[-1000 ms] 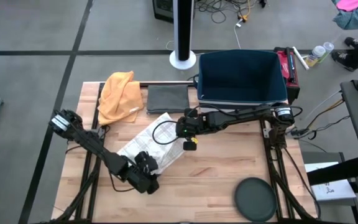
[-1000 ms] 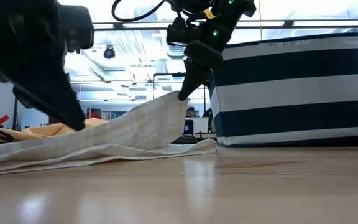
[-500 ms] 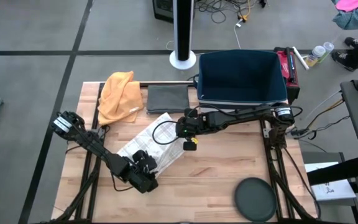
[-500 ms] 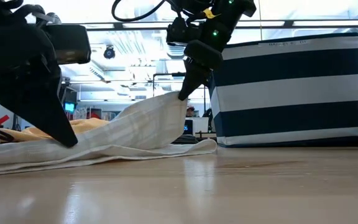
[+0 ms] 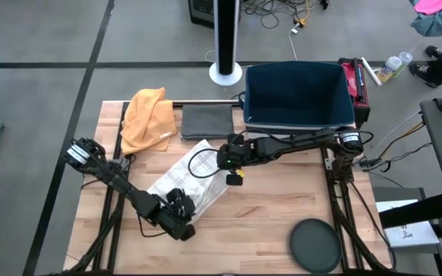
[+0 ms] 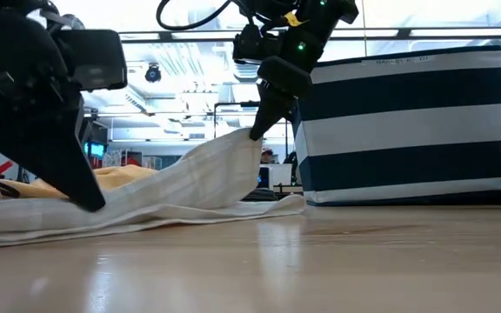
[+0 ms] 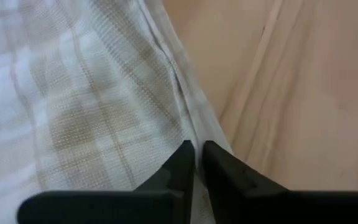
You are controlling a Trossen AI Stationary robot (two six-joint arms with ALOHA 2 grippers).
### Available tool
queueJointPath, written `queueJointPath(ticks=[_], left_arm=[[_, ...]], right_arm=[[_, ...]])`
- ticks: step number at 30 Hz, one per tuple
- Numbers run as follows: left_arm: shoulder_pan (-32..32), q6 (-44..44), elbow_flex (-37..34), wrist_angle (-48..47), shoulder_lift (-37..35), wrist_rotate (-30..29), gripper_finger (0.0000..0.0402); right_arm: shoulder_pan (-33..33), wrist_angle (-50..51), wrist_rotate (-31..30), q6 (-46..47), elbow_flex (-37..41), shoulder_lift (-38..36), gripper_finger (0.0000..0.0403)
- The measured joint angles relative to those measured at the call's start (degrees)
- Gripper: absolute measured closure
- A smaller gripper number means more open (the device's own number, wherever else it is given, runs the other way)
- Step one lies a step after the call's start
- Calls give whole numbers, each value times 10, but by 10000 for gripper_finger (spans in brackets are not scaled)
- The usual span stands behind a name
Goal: Fold kitchen towel into neat rectangle
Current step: Fold the white patterned towel
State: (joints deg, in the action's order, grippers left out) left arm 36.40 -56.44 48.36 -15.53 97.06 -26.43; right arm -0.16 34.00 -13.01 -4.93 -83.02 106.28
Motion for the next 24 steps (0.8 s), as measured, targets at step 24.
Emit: queueJointPath(ticks=[24], left_arm=[[3,1,3,19,32,-16,247]], right_arm=[[0,0,1,0,0,0,394]])
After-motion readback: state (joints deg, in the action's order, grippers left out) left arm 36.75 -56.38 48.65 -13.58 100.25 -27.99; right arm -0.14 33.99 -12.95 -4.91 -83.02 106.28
